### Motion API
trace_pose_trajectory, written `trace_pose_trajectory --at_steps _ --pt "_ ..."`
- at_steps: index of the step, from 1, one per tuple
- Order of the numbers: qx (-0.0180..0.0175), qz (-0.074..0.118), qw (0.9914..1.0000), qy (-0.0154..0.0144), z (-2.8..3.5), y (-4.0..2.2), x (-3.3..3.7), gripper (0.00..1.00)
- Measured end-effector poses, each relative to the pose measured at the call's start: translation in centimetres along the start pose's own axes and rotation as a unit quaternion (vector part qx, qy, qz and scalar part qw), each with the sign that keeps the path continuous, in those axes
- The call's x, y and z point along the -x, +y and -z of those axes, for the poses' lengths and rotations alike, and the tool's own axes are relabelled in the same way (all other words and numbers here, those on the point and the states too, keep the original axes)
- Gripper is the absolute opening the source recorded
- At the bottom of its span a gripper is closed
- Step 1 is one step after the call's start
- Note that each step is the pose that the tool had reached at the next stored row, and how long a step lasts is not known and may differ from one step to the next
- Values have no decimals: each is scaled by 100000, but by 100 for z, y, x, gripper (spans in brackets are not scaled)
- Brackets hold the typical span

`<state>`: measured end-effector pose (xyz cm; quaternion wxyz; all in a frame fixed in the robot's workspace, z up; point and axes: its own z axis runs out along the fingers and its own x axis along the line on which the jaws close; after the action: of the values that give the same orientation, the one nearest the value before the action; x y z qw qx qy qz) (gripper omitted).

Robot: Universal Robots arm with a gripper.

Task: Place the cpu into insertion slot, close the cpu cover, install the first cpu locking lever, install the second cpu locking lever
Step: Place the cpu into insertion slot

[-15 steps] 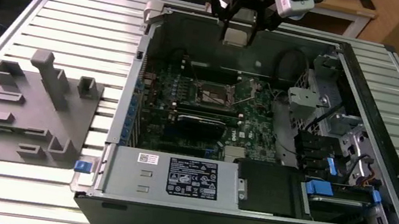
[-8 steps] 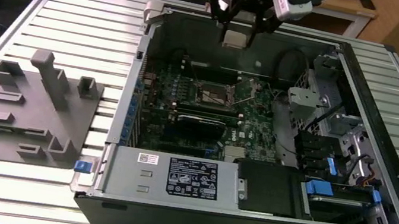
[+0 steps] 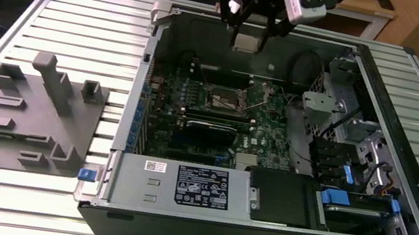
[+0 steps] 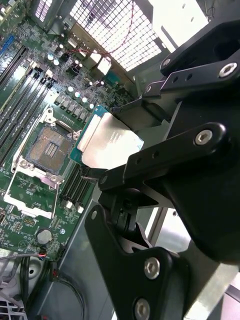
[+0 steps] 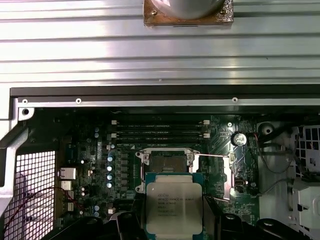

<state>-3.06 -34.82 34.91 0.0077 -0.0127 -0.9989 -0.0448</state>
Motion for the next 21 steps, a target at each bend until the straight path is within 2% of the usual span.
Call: trace_pose_trajectory --at_steps 9,16,21 --pt "4 1 100000 -3 -8 -1 0 54" --pt "2 8 100000 -97 -79 -7 1 54" --pt "0 8 100000 -107 -84 -8 1 54"
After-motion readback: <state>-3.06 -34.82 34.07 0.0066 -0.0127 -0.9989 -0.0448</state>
